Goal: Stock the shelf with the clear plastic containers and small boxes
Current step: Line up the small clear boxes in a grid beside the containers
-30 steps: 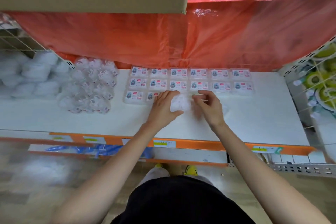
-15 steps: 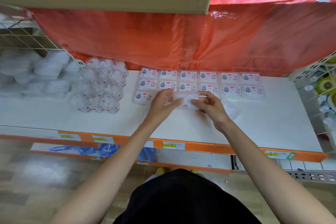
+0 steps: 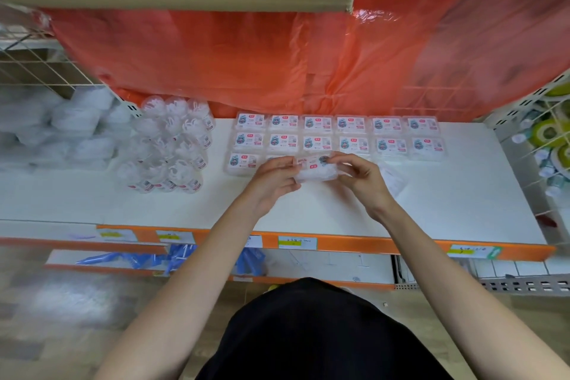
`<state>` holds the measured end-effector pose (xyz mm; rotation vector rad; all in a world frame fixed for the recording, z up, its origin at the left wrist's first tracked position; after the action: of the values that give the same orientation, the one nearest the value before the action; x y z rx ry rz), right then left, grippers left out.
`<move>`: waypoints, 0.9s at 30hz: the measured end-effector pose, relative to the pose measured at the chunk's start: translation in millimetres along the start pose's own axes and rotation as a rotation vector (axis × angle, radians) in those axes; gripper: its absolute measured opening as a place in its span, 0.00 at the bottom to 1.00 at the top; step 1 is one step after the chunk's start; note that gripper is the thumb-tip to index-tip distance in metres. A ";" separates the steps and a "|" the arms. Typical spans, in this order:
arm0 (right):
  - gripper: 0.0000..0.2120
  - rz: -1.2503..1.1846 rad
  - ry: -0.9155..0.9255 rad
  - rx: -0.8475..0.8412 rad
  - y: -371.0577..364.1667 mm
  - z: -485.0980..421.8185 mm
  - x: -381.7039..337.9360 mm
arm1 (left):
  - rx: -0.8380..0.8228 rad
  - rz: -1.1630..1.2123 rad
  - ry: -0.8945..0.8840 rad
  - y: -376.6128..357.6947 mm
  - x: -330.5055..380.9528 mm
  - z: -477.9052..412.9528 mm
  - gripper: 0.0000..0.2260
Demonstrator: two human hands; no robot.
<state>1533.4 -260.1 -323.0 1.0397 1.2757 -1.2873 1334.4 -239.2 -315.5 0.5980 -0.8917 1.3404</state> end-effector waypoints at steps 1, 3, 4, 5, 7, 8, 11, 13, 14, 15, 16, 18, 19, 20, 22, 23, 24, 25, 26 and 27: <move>0.24 -0.024 -0.036 0.013 -0.7 1.6 -0.2 | 0.009 0.015 -0.029 1.4 -1.3 0.6 0.11; 0.19 -0.080 -0.134 0.073 -0.8 1.8 -0.1 | 0.026 0.004 -0.086 3.0 -1.4 1.3 0.14; 0.16 -0.108 -0.192 0.107 -1.0 1.1 0.4 | 0.035 -0.011 -0.100 3.2 -0.8 1.9 0.15; 0.14 -0.118 -0.246 0.132 -1.4 -0.3 0.3 | 0.040 -0.024 -0.106 3.2 0.2 2.0 0.15; 0.12 -0.096 -0.328 0.151 -4.0 -2.6 -1.1 | 0.026 -0.053 -0.111 3.1 2.0 2.3 0.16; 0.14 -0.083 -0.357 0.146 -6.4 -3.4 -2.3 | 0.009 -0.077 -0.117 3.0 2.8 2.3 0.16; 0.15 -0.058 -0.391 0.095 -14.2 -3.9 -5.6 | -0.027 -0.182 -0.133 2.0 3.2 2.6 0.15; 0.15 -0.049 -0.406 0.065 -16.5 -3.1 -5.5 | -0.010 -0.240 -0.141 1.6 2.5 2.5 0.14; 0.15 -0.056 -0.411 0.065 -16.5 -2.6 -4.6 | 0.004 -0.252 -0.141 1.5 1.8 3.0 0.14; 0.15 -0.074 -0.415 0.077 -16.8 -1.7 -4.1 | 0.020 -0.248 -0.135 1.8 0.5 3.0 0.13; 0.15 -0.094 -0.418 0.097 -16.1 -1.0 -2.0 | 0.037 -0.237 -0.127 2.2 -1.0 4.0 0.13; 0.16 -0.143 -0.421 0.141 -14.3 0.4 1.0 | 0.060 -0.221 -0.110 2.6 -4.7 6.6 0.14; 0.17 -0.178 -0.421 0.152 -13.8 1.1 2.8 | 0.062 -0.225 -0.103 2.3 -7.1 7.4 0.14; 0.17 -0.215 -0.423 0.153 -13.2 1.6 5.0 | 0.056 -0.235 -0.097 1.5 -9.6 8.2 0.15; 0.18 -0.287 -0.435 0.144 -14.2 3.5 7.7 | 0.026 -0.242 -0.085 -2.2 -13.6 10.0 0.14; 0.18 -0.308 -0.441 0.142 -15.0 4.8 8.9 | 0.008 -0.239 -0.083 -4.8 -15.0 10.7 0.14; 0.18 -0.316 -0.445 0.138 -15.6 6.1 9.9 | -0.003 -0.236 -0.086 -7.1 -15.8 10.9 0.12; 0.18 -0.312 -0.446 0.135 -15.9 7.4 11.0 | -0.008 -0.235 -0.092 -9.0 -16.2 10.6 0.10; 0.19 -0.294 -0.444 0.133 -14.8 7.9 13.3 | -0.007 -0.238 -0.098 -10.3 -15.8 10.4 0.09; 0.20 -0.263 -0.437 0.126 -14.3 8.9 13.8 | -0.002 -0.244 -0.102 -10.7 -15.2 9.7 0.09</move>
<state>1518.1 -271.0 -334.2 0.6353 1.0243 -1.7046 1343.1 -257.4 -321.5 0.7539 -0.8713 1.0971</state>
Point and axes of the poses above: each hand's wrist, its own z-axis away from the middle knuckle, its own y-axis out of the back of the hand, x = y × z, the point moved 3 cm from there along -z, towards the middle knuckle, and after that the axes turned 9 degrees about -z, right-handed, at the moved point
